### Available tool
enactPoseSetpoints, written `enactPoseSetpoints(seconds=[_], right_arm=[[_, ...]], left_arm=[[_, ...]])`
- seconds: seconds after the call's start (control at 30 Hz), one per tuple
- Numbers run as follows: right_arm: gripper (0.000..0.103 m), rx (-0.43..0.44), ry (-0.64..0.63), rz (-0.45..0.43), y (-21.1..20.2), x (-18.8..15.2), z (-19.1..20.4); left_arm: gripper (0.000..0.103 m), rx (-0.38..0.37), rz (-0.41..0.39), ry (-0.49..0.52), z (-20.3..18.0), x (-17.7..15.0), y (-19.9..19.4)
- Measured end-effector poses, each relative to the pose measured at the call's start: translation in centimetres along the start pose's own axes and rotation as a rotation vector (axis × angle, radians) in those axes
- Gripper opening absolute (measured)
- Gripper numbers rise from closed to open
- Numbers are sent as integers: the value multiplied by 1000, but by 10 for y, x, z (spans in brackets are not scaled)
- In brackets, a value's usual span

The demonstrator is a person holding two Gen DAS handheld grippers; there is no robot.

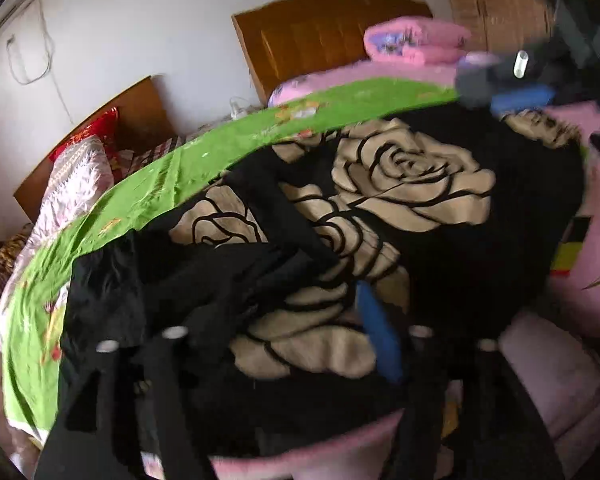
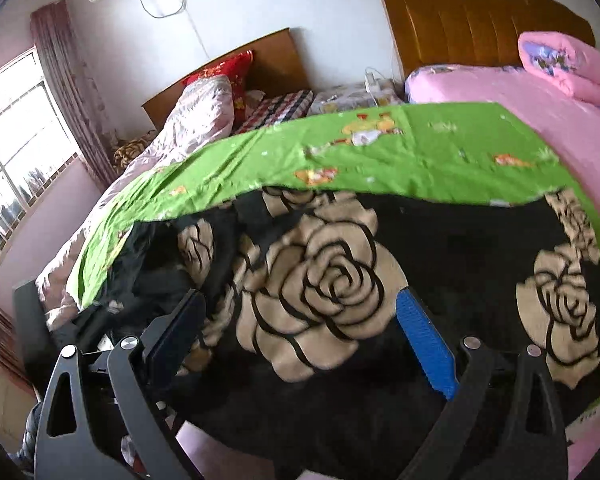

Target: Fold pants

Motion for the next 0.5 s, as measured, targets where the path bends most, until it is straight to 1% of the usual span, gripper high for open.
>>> enactPoseSetpoints(seconds=[0.07, 0.13, 0.17, 0.2, 0.23, 0.27, 0.3, 0.37, 0.43, 0.47, 0.5], right_arm=[[93, 27, 19, 16, 4, -4, 0], [93, 103, 48, 39, 9, -10, 9], [92, 147, 66, 54, 11, -14, 16], [90, 209, 92, 84, 16, -18, 28], [84, 263, 115, 116, 23, -20, 39], [82, 295, 128, 139, 29, -21, 47], [82, 334, 144, 172, 37, -23, 58], [77, 378, 166, 246, 54, -28, 78], [77, 384, 189, 276, 65, -29, 88], [77, 370, 190, 281, 72, -28, 93], [77, 343, 164, 274, 75, -28, 98]], left_arm=[[86, 19, -67, -55, 14, -4, -29], [92, 31, -141, -167, 45, -14, -64], [97, 51, -161, -236, 65, -24, -76], [100, 76, -162, -289, 80, -31, -84], [100, 105, -148, -344, 99, -40, -88], [100, 153, -104, -416, 124, -59, -87], [100, 192, -67, -462, 141, -72, -85], [100, 250, -12, -536, 167, -96, -81], [100, 273, 18, -567, 176, -109, -80], [100, 275, 28, -574, 178, -113, -77], [100, 276, 35, -575, 178, -114, -76]])
Point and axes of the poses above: each gripper's, at about its wrist camera, not at the fingertips, and y roughly the way its jaws point, z to its left, x to its top, the point moved 9 cm from there along y, roughly the way its jaws point, and after that the axes turned 10 degrees about y, right-handed, at the moved point
